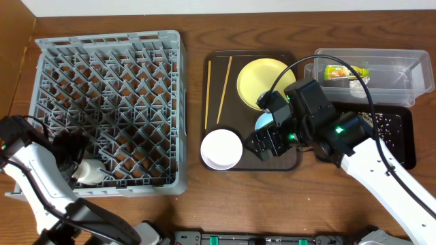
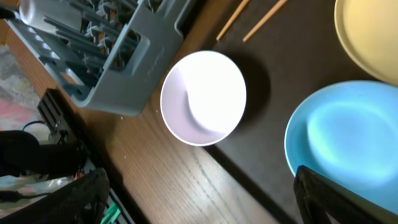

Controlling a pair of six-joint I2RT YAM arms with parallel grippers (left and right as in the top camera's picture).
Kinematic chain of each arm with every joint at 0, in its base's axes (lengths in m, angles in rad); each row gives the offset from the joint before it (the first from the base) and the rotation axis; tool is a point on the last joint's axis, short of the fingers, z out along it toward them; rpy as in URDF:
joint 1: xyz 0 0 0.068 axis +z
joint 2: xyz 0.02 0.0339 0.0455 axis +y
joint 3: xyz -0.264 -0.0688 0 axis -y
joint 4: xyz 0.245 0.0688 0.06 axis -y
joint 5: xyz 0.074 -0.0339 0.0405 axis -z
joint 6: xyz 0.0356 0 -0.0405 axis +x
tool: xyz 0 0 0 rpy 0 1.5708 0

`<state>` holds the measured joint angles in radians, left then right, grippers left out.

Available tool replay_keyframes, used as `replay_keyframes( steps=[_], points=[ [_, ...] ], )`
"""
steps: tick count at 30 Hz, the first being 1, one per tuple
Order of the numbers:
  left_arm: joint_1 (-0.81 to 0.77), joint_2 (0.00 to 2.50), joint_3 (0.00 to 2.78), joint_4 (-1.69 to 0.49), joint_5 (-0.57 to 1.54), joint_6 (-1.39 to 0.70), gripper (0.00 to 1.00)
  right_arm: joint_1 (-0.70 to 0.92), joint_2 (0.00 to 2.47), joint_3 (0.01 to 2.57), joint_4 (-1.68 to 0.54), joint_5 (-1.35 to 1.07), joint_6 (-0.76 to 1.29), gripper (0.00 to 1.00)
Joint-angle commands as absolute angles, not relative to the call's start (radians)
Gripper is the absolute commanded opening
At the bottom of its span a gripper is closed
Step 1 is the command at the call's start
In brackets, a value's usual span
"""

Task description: Sort waste into correct bins and load items into the dishwasher

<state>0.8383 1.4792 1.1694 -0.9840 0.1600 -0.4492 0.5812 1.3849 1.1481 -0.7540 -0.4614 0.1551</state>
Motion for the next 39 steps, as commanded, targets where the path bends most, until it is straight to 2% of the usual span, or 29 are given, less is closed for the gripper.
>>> replay_keyframes(
  steps=[1,6,8,9,14,17,18,23,26,27,28,31,36,39],
  points=[
    [0.787,1.384,1.222,-0.992,0.352,-0.338,0.93,0.590,1.370,1.152,-0.722,-0.453,0.142,0.91],
    [0.587,1.249,1.250,-1.019,0.408,-0.183,0.93,0.589,1.389,1.154,-0.687,-0.367,0.211,0.80],
    [0.464,1.193,1.251,-1.011,0.406,-0.117,0.93,0.587,1.409,1.168,-0.684,-0.340,0.217,0.79],
    [0.349,1.147,1.253,-1.008,0.359,-0.097,0.93,0.583,1.446,1.208,-0.687,-0.313,0.217,0.79],
    [0.111,1.043,1.253,-1.019,0.263,-0.097,0.93,0.572,1.605,1.385,-0.655,-0.323,0.318,0.76],
    [0.031,0.999,1.253,-1.053,0.254,-0.097,0.93,0.584,1.695,1.444,-0.583,-0.319,0.358,0.66],
    [0.014,0.987,1.253,-1.068,0.244,-0.098,1.00,0.589,1.729,1.452,-0.546,-0.309,0.375,0.62],
    [-0.017,0.953,1.253,-1.137,0.242,-0.097,0.99,0.612,1.907,1.456,-0.349,-0.237,0.456,0.53],
    [-0.017,0.954,1.253,-1.152,0.242,-0.098,0.99,0.630,2.014,1.456,-0.266,-0.235,0.484,0.41],
    [-0.017,0.954,1.253,-1.151,0.242,-0.097,0.99,0.634,2.043,1.457,-0.255,-0.234,0.484,0.40],
    [-0.017,0.954,1.253,-1.151,0.242,-0.097,0.99,0.639,2.072,1.457,-0.253,-0.232,0.484,0.41],
    [-0.017,0.955,1.253,-1.151,0.242,-0.098,0.98,0.645,2.122,1.457,-0.271,-0.242,0.460,0.53],
    [-0.017,0.955,1.253,-1.151,0.242,-0.097,0.98,0.641,2.107,1.458,-0.301,-0.252,0.421,0.55],
    [-0.017,0.955,1.253,-1.151,0.242,-0.098,0.98,0.627,2.068,1.458,-0.325,-0.261,0.393,0.61]
  ],
)
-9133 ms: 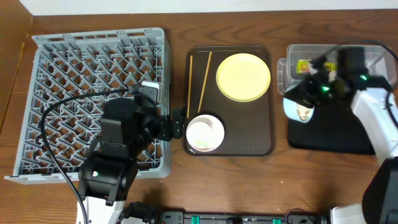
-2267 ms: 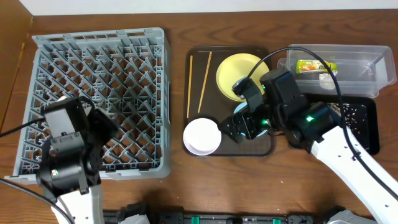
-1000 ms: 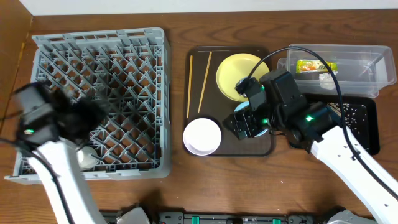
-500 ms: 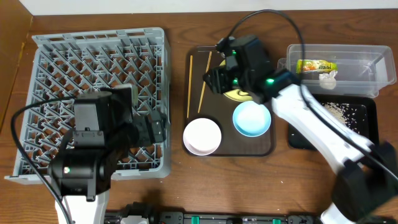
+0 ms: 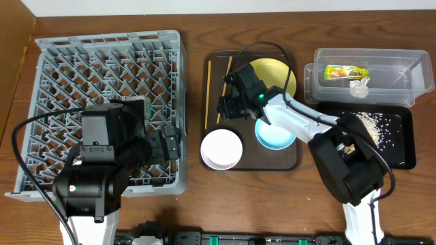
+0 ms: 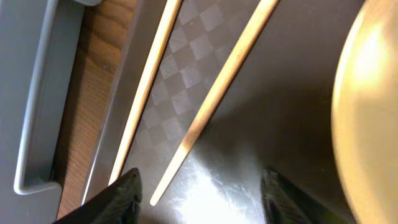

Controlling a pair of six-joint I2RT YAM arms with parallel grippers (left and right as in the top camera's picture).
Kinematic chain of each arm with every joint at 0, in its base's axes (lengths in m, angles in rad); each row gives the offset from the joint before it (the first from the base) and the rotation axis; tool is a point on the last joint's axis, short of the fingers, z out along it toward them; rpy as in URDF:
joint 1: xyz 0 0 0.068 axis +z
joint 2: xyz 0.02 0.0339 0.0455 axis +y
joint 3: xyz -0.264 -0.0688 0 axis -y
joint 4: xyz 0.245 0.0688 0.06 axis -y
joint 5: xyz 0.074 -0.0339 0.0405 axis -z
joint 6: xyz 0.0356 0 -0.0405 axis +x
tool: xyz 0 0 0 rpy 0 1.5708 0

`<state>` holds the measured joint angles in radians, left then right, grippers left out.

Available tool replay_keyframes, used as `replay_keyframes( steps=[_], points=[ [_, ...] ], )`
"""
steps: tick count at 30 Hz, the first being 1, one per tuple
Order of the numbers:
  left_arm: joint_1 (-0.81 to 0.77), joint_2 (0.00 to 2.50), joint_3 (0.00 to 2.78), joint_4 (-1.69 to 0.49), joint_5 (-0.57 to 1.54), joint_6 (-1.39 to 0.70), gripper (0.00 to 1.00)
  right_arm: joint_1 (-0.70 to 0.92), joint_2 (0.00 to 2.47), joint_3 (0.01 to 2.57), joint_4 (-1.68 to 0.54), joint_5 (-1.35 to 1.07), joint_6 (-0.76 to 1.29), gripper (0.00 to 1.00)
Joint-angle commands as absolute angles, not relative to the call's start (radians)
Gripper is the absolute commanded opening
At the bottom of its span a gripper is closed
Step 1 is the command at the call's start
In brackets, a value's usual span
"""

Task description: Sort waste into correct bins and load items into the dishwasher

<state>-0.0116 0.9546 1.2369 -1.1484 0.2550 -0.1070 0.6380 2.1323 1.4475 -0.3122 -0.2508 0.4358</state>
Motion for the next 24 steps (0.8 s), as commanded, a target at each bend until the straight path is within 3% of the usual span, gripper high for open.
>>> replay_keyframes(
  steps=[1,7,8,9,10,13,16,19,24],
  points=[
    [-0.017,0.955,1.253,-1.151,0.242,-0.098,0.98,0.617,2.030,1.458,-0.350,-0.295,0.377,0.62],
    [-0.017,0.955,1.253,-1.151,0.242,-0.098,0.98,0.610,1.809,1.458,-0.492,-0.333,0.326,0.72],
    [-0.017,0.955,1.253,-1.151,0.242,-0.097,0.98,0.610,1.766,1.458,-0.514,-0.333,0.314,0.77],
    [-0.017,0.955,1.253,-1.151,0.242,-0.098,0.98,0.610,1.718,1.458,-0.538,-0.329,0.299,0.94],
    [-0.017,0.955,1.253,-1.151,0.242,-0.098,0.98,0.609,1.685,1.458,-0.554,-0.329,0.297,0.99],
    [-0.017,0.955,1.253,-1.151,0.242,-0.098,0.98,0.609,1.552,1.458,-0.607,-0.315,0.286,0.99],
    [-0.017,0.955,1.253,-1.151,0.242,-0.097,0.98,0.599,1.427,1.458,-0.713,-0.152,0.144,0.99],
    [-0.017,0.955,1.253,-1.151,0.242,-0.098,0.98,0.522,1.279,1.457,-0.959,0.031,0.121,0.99],
    [-0.017,0.955,1.253,-1.151,0.242,-0.098,0.98,0.433,1.147,1.440,-1.066,0.049,0.015,0.99]
  ],
)
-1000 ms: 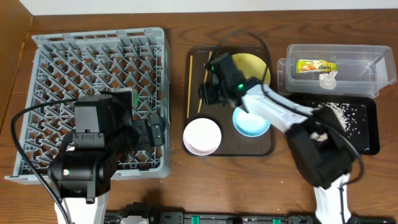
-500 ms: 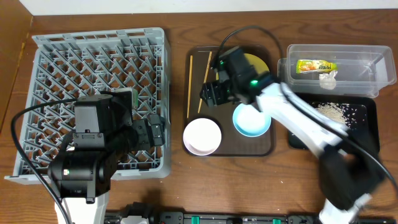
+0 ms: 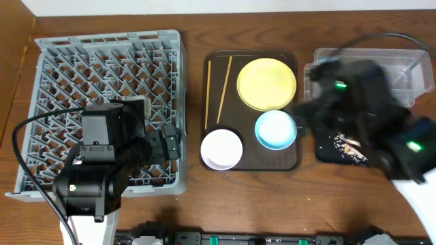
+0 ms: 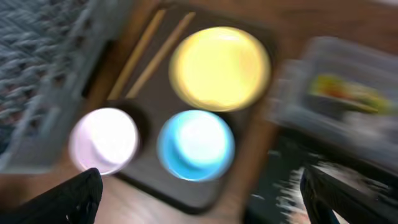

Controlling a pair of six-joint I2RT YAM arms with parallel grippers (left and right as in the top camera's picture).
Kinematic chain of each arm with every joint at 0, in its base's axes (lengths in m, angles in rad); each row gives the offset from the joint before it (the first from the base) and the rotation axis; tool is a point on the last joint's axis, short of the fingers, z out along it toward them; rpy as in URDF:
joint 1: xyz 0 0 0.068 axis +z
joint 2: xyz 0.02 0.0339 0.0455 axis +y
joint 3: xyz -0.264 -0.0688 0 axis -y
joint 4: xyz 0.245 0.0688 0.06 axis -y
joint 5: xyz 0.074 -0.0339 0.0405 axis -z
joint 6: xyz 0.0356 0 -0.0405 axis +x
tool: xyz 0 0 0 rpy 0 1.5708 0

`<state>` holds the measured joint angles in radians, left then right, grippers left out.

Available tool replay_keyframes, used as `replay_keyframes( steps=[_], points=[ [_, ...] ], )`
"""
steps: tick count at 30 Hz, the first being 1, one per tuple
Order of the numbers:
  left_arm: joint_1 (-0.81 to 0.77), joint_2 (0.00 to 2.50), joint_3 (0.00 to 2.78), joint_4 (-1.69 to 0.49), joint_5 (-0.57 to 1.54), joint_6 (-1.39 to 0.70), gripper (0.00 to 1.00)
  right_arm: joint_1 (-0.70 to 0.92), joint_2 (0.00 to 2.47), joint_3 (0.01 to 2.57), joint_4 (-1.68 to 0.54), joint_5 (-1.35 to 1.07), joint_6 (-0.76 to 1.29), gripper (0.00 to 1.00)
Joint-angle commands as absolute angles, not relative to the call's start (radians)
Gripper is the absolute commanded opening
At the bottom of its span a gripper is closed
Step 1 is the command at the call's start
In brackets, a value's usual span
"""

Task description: Sort waste into correct bins and load items into the dishwasher

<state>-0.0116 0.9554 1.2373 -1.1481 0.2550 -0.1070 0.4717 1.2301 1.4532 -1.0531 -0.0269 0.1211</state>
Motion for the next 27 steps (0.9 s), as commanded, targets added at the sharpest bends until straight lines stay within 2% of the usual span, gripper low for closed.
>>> replay_keyframes(
  steps=[1,5,11,20,27],
  points=[
    [-0.017,0.955,1.253,-1.151,0.242,-0.098,0.98,0.418,1.102,1.413,-1.044,0.049,-0.015,0.99],
    [-0.017,0.955,1.253,-1.151,0.242,-0.098,0.98,0.377,0.939,1.244,-0.856,0.045,-0.058,0.99],
    [-0.017,0.955,1.253,-1.151,0.242,-0.098,0.98,0.274,0.665,0.821,-0.510,-0.022,-0.057,0.99],
    [-0.017,0.955,1.253,-1.151,0.242,-0.098,0.98,0.160,0.340,0.427,-0.458,-0.030,-0.058,0.99],
    [-0.017,0.955,1.253,-1.151,0.242,-0.098,0.98,0.101,0.139,0.235,-0.364,-0.031,-0.057,0.99]
  ],
)
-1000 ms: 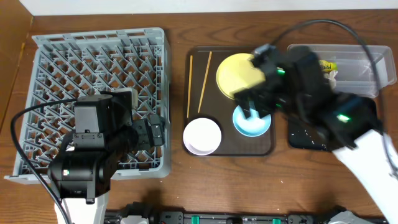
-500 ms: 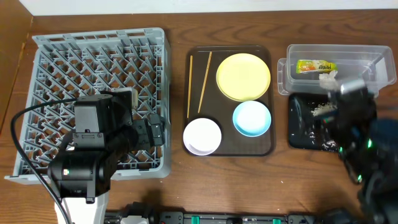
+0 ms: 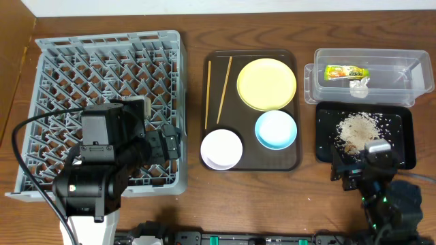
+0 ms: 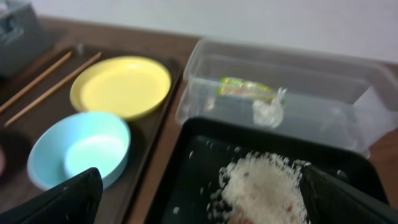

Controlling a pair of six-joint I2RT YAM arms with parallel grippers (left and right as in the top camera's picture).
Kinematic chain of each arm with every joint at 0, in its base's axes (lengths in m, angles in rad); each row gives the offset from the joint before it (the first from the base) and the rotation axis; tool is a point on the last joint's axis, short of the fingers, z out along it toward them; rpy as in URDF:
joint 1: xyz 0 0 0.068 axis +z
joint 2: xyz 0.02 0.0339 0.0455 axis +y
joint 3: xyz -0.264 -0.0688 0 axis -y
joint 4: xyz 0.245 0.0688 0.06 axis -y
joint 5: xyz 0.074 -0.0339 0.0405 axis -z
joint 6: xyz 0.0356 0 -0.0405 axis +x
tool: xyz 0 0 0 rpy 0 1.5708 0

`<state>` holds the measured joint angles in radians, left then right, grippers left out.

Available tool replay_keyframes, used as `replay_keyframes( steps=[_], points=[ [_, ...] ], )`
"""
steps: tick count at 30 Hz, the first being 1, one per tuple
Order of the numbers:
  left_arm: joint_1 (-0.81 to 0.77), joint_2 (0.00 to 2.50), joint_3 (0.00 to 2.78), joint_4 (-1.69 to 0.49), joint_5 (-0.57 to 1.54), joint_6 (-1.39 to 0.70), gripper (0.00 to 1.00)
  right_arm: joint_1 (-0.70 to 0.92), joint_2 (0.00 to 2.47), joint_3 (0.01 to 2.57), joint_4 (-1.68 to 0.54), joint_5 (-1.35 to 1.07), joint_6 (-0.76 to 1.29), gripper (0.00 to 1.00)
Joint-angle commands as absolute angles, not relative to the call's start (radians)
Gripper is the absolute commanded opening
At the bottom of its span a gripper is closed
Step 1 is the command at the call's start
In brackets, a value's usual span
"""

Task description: Sort waste into correct bins and load items into the dishwasher

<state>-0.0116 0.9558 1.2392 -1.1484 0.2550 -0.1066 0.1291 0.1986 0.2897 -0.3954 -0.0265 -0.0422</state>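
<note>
On the brown tray (image 3: 293, 160) lie two chopsticks (image 3: 223, 80), a yellow plate (image 3: 266, 83), a light blue bowl (image 3: 276, 129) and a white bowl (image 3: 221, 148). My right gripper (image 4: 199, 178) is open and empty, low at the table's front right, facing a heap of rice (image 4: 264, 180) on the black tray (image 3: 402, 116). The plate (image 4: 121, 86) and blue bowl (image 4: 81, 149) lie to its left. My left arm (image 3: 109, 163) hangs over the front of the grey dish rack (image 3: 109, 61); its fingers are hidden.
A clear bin (image 3: 392, 64) at the back right holds a yellow-green sachet (image 4: 244, 88) and crumpled plastic (image 4: 267, 112). The rack fills the left side. Bare wood runs between rack, brown tray and the bins.
My right arm was a blur over the bins at the right; now it sits at the front right edge, behind the black tray. The left arm and the tray's dishes have not moved.
First my right gripper hung by the blue and white bowls, my left arm at the rack's front left by a white cup. Then the right stood open around the chopsticks' near ends, the left over the rack. Now the right is back, empty, and the chopsticks lie unmoved.
</note>
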Motion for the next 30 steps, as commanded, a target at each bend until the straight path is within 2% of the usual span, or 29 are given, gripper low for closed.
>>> replay_keyframes(
  steps=[1,11,30],
  points=[
    [-0.017,0.955,1.253,-1.151,0.242,-0.097,0.98,0.093,0.118,0.212,-0.347,-0.031,-0.057,0.99],
    [-0.017,0.955,1.253,-1.151,0.242,-0.098,0.98,0.051,0.005,0.008,-0.067,-0.031,-0.057,0.99],
    [-0.017,0.955,1.253,-1.151,0.242,-0.097,0.98,0.053,0.006,0.006,-0.071,-0.031,-0.057,0.99]
  ],
)
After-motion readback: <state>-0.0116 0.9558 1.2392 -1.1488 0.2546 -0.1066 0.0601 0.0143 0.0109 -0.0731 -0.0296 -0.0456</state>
